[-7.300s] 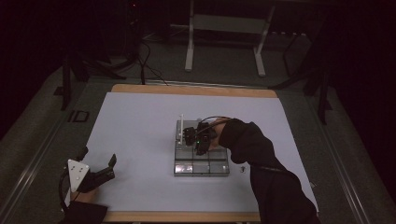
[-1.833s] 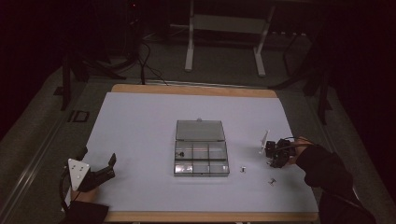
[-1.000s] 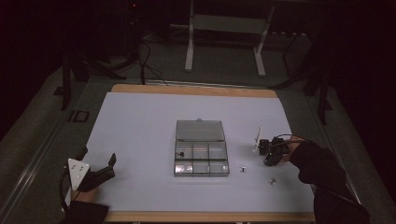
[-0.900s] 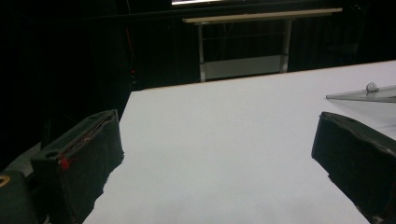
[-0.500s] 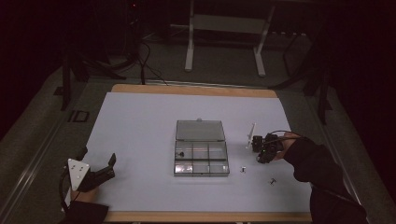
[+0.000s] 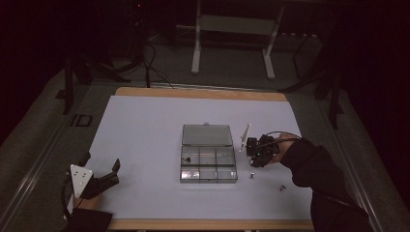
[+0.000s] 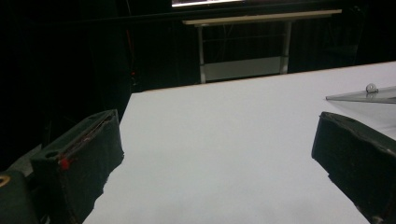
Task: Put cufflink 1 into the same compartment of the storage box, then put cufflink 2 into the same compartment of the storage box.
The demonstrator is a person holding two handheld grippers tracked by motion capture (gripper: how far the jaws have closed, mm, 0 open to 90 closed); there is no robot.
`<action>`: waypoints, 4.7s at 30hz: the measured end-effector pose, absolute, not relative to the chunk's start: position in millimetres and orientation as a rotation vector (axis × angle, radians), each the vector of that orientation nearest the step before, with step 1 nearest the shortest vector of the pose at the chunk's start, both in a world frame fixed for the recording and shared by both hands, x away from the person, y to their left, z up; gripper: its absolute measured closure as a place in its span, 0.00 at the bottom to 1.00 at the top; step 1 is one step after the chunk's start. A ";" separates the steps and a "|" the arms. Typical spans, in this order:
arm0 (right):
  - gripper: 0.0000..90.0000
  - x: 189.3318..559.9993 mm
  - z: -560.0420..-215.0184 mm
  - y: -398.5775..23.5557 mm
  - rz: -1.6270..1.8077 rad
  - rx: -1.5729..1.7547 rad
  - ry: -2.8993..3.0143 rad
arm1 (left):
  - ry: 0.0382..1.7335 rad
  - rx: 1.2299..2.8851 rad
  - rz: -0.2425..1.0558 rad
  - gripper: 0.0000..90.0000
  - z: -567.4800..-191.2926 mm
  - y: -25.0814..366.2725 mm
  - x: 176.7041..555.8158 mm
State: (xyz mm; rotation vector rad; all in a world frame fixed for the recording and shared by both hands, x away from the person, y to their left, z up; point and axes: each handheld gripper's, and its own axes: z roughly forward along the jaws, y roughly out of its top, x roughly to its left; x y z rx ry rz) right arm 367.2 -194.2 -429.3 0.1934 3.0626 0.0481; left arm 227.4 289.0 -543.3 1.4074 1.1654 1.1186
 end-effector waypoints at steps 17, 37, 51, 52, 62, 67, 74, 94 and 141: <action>0.81 360.7 -411.0 -133.8 0.151 0.050 3.049 | 1.162 1.406 1.117 0.03 -543.3 289.4 227.1; 0.81 361.0 -416.1 -76.9 0.267 0.007 3.032 | 1.158 1.404 1.112 0.03 -543.3 290.3 226.9; 0.81 366.8 -430.0 -47.3 0.431 0.083 3.020 | 1.157 1.406 1.114 0.03 -543.3 289.9 226.9; 0.81 367.9 -431.2 -46.0 0.453 0.092 3.010 | 1.156 1.407 1.115 0.03 -543.3 289.9 226.8; 0.81 377.7 -454.4 -41.6 0.558 0.215 2.996 | 1.152 1.409 1.115 0.03 -543.4 289.7 226.7; 0.81 381.8 -467.8 -38.9 0.542 0.266 2.974 | 1.150 1.410 1.113 0.03 -543.3 289.9 226.6; 0.81 387.2 -482.6 -36.2 0.520 0.324 2.958 | 1.150 1.411 1.113 0.03 -543.3 289.8 226.7; 0.78 388.8 -491.6 -33.9 0.435 0.338 3.005 | 1.153 1.411 1.111 0.03 -543.3 289.8 227.0; 0.69 362.1 -427.7 -140.1 0.173 0.235 3.039 | 1.154 1.421 1.117 0.03 -543.2 289.1 227.4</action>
